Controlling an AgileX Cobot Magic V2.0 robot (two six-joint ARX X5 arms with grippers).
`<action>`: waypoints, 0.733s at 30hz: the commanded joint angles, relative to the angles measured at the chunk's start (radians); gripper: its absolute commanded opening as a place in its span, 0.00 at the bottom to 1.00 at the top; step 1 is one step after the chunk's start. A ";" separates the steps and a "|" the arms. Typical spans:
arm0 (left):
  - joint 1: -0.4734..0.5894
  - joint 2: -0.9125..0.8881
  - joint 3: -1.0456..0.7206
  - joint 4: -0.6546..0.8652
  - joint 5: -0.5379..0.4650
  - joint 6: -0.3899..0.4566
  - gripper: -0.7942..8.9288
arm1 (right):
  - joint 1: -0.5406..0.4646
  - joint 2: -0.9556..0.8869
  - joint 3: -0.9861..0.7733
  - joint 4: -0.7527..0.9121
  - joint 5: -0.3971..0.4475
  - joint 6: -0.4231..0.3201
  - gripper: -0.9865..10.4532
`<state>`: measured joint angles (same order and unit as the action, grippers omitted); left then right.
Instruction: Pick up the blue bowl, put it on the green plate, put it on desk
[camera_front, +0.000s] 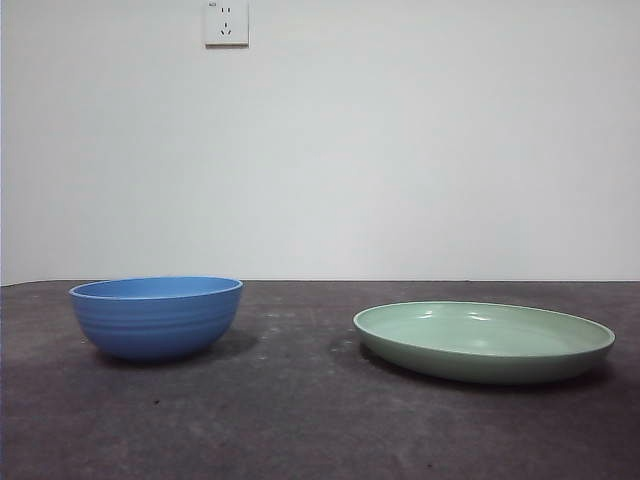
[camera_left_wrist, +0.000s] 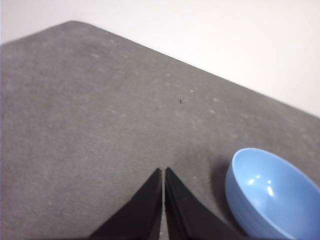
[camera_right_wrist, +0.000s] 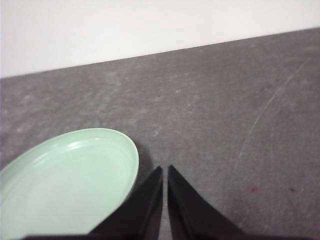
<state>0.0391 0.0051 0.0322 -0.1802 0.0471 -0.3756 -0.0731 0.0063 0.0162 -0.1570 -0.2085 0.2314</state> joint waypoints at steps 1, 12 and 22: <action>0.002 -0.002 -0.009 -0.016 0.006 -0.081 0.09 | -0.002 -0.003 0.000 -0.001 -0.002 0.095 0.10; 0.002 0.018 0.158 -0.069 0.040 -0.111 0.09 | -0.002 -0.001 0.132 -0.011 0.000 0.113 0.10; 0.002 0.219 0.406 -0.174 0.172 0.024 0.09 | -0.002 0.142 0.412 -0.115 -0.003 0.047 0.10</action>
<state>0.0391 0.2058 0.4099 -0.3565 0.1993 -0.4084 -0.0731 0.1272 0.3977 -0.2619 -0.2092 0.3096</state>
